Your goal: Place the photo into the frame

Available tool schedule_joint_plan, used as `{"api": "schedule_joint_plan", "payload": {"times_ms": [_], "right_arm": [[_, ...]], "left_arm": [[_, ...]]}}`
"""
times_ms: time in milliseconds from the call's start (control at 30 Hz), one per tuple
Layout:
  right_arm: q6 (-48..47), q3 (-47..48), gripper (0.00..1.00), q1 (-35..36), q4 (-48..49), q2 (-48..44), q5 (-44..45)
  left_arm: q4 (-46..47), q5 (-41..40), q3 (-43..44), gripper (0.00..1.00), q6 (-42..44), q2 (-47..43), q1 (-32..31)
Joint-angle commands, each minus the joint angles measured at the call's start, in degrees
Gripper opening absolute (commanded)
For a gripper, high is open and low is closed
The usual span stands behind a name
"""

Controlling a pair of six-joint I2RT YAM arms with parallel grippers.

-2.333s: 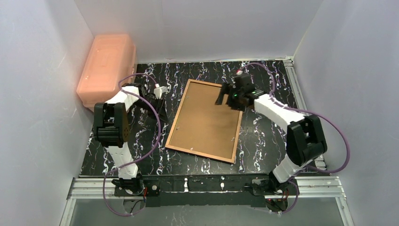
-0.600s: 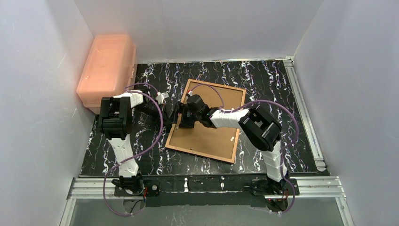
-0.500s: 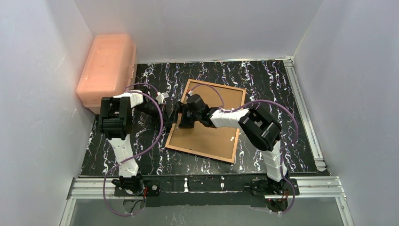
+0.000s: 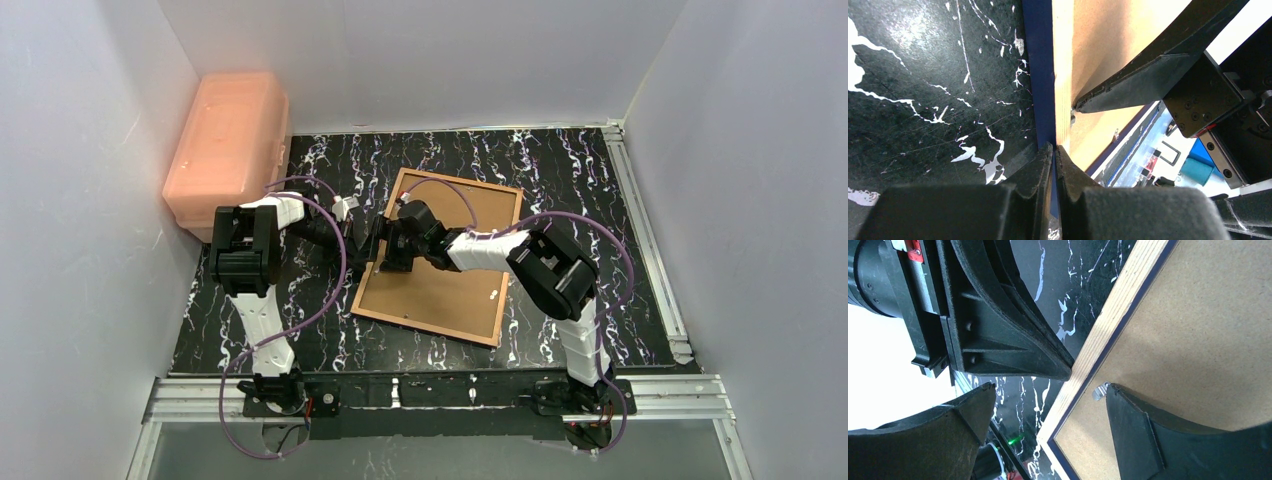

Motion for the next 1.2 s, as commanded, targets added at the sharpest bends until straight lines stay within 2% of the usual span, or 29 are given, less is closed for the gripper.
{"api": "schedule_joint_plan", "payload": {"times_ms": [0, 233, 700, 900, 1167], "right_arm": [[0.35, -2.85, 0.89, 1.25, 1.08, -1.49, 0.80], [0.21, -5.50, 0.89, 2.99, 0.30, -3.45, 2.66], [-3.53, -2.14, 0.89, 4.43, -4.60, -3.06, 8.49], [-5.91, -2.80, 0.89, 4.72, -6.36, -5.54, 12.27], [-6.19, -1.79, 0.89, 4.70, -4.12, -2.85, 10.26]], "left_arm": [[-0.43, -3.47, -1.63, 0.04, 2.03, -0.62, -0.36], [-0.98, -3.82, -0.93, 0.04, 1.85, -1.69, -0.44], [-1.46, -3.72, -0.88, 0.04, 2.08, -2.01, -0.40], [-1.48, -3.56, -1.05, 0.03, 2.33, -2.19, -0.35], [-1.52, -3.16, -1.05, 0.03, 2.19, -2.32, -0.42]]}}
